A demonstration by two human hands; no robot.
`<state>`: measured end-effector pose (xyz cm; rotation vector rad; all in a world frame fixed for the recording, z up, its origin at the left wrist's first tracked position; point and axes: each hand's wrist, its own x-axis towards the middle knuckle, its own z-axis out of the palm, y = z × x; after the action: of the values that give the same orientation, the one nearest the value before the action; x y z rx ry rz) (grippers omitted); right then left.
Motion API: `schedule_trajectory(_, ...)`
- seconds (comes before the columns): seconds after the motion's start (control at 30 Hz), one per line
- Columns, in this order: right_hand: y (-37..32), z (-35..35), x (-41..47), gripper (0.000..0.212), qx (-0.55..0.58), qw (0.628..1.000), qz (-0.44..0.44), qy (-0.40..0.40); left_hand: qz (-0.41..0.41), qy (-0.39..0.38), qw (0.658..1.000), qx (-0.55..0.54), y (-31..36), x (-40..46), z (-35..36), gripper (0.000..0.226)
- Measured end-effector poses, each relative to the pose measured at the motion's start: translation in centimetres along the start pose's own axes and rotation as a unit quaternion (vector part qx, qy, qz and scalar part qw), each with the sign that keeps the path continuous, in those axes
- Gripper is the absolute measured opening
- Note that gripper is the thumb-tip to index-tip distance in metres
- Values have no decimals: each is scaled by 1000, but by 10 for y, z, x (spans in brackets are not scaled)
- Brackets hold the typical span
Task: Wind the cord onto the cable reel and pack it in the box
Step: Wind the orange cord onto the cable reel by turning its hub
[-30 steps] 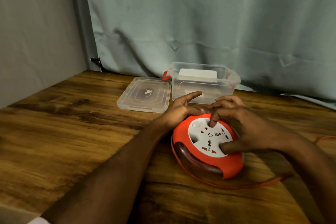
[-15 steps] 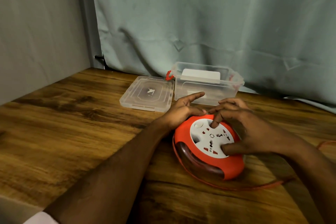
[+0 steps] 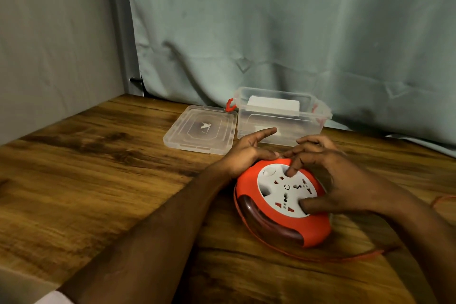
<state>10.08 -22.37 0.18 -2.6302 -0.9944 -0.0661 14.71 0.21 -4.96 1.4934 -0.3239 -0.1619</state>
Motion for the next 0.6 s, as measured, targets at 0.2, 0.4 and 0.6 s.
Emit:
schedule_trajectory(0.2, -3, 1, 0, 56, -15, 1000, 24, 11, 15, 2, 1000, 12, -1, 0, -1, 70)
schedule_trajectory(0.4, -17, -1, -1, 47, -63, 998, 8, 25, 14, 2, 1000, 4, 2, -2, 0, 72)
schedule_trajectory(0.6, -20, -1, -2, 52, -85, 995, -16, 55, 8, -5, 1000, -9, 2, -2, 4, 71)
